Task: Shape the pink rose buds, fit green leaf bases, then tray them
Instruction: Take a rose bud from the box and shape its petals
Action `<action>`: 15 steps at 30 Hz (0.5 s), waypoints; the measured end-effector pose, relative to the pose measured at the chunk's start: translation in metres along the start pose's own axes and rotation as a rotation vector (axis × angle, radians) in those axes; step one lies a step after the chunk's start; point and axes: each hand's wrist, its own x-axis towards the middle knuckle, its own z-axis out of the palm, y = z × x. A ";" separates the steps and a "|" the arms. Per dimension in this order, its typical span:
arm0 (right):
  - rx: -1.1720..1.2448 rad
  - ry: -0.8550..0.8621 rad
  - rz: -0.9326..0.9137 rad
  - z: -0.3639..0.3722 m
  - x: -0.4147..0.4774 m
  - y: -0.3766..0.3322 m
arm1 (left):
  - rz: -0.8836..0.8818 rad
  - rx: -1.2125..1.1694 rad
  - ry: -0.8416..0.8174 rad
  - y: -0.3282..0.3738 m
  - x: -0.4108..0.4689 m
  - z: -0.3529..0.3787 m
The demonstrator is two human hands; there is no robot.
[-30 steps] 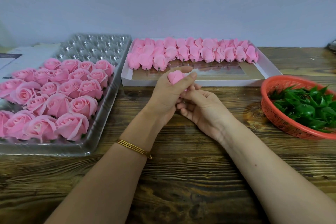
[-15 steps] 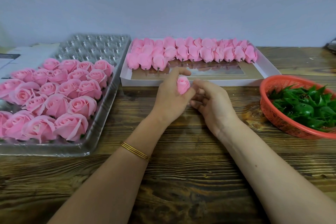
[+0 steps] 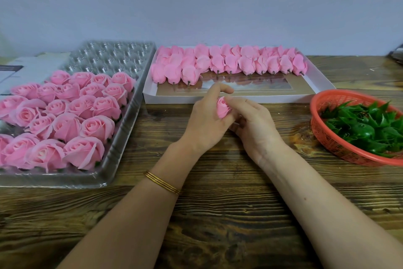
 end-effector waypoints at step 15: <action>-0.030 -0.006 -0.009 0.002 -0.003 -0.003 | 0.004 -0.001 0.031 0.004 -0.002 0.000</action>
